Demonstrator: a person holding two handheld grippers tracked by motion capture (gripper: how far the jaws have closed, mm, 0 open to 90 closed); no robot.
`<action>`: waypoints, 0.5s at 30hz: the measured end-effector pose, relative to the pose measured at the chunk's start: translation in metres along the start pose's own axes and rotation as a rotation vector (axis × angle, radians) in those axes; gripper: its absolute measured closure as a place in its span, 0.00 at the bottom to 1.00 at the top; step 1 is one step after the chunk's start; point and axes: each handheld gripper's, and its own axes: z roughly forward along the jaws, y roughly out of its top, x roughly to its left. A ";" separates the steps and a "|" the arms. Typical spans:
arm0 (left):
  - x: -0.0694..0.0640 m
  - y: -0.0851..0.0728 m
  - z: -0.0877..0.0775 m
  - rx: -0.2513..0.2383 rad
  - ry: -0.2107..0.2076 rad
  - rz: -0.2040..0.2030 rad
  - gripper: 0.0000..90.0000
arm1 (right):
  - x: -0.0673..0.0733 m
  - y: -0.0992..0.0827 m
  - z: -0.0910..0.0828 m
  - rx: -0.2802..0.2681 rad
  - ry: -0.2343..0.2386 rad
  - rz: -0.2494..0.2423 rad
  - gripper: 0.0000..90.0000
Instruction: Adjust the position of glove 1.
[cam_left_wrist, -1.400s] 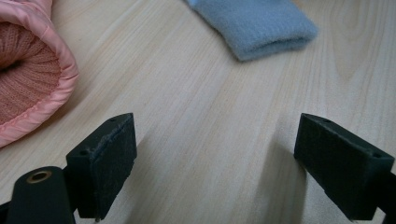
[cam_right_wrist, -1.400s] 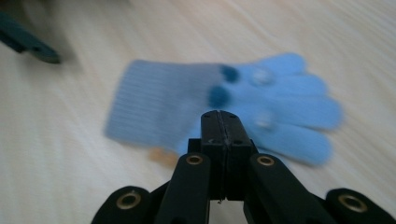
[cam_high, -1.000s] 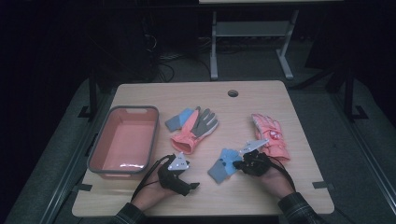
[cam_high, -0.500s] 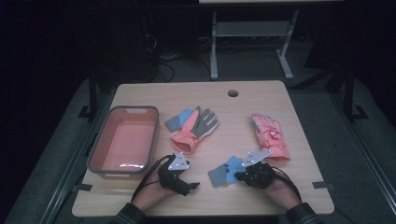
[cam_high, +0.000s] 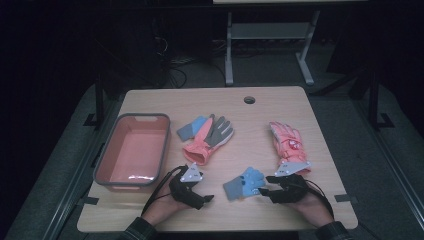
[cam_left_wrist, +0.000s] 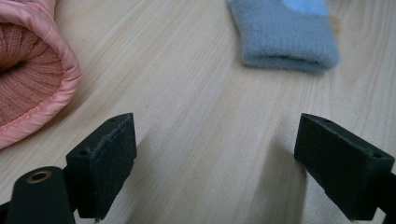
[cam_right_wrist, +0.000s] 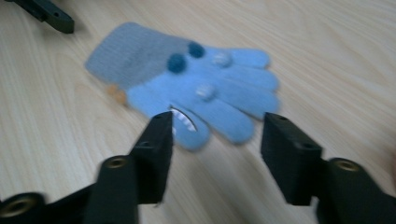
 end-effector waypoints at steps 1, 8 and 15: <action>0.000 0.000 0.000 0.000 0.000 0.001 0.14 | -0.002 -0.003 -0.002 -0.005 -0.003 0.002 0.41; 0.000 0.000 0.000 -0.005 0.001 -0.006 0.14 | -0.009 -0.024 -0.008 -0.009 -0.005 -0.032 0.25; 0.000 0.002 -0.001 0.015 0.005 -0.015 0.17 | -0.006 -0.028 -0.006 -0.009 -0.035 -0.074 0.18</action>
